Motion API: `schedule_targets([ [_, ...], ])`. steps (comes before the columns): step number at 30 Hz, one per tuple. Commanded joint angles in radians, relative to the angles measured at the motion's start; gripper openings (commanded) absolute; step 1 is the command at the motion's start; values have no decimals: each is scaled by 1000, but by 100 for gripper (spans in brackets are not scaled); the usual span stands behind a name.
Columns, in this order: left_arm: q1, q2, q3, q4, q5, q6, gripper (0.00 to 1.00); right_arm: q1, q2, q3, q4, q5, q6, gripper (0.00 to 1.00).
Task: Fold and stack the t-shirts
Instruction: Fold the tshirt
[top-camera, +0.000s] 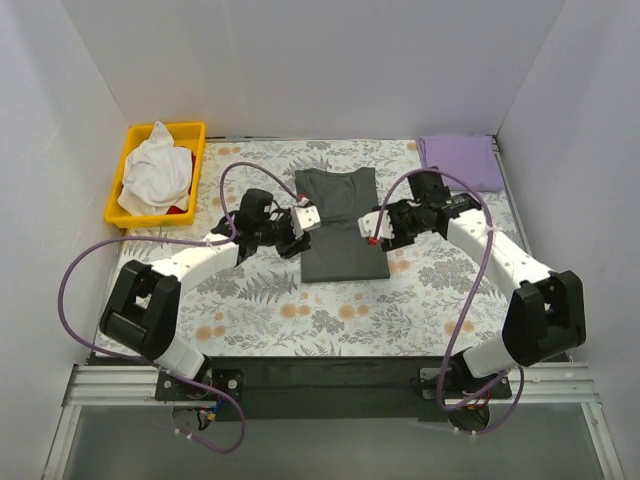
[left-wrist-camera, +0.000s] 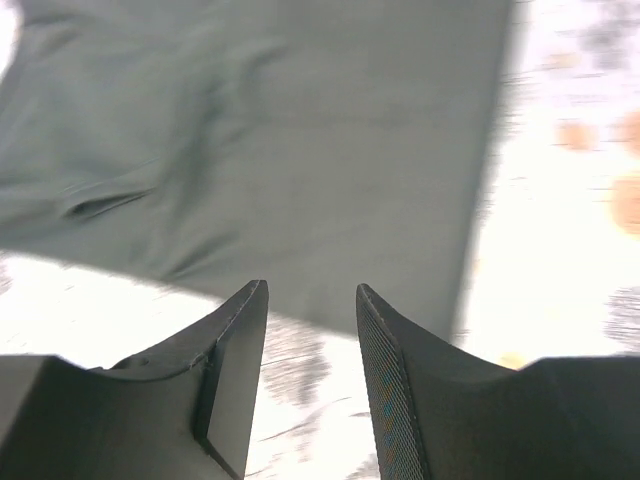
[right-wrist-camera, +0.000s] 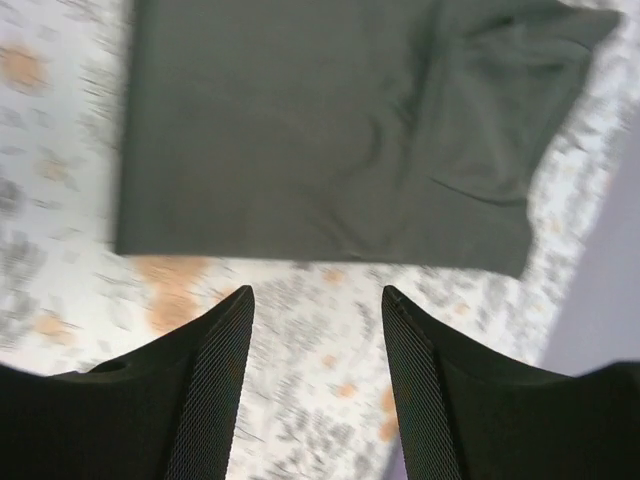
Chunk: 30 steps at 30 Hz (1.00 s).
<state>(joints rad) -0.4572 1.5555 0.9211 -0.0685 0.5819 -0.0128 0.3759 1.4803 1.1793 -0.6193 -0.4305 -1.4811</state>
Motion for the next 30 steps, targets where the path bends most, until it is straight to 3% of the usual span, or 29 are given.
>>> schedule_targets([
  [1,-69,-55,-65,-27,44,-41,40,47,0,-99,-60,-37,47,60],
  [5,-112,-35,-80,-25,18,-52,40,83,21,-164,-7,4,77,55],
  [24,-172,75,-153,-19,-42,10,40,123,136,-313,151,76,162,49],
  [27,-172,98,-156,-11,-69,10,35,121,138,-331,174,88,168,38],
  [30,-172,106,-159,1,-106,10,19,124,126,-349,188,99,174,29],
])
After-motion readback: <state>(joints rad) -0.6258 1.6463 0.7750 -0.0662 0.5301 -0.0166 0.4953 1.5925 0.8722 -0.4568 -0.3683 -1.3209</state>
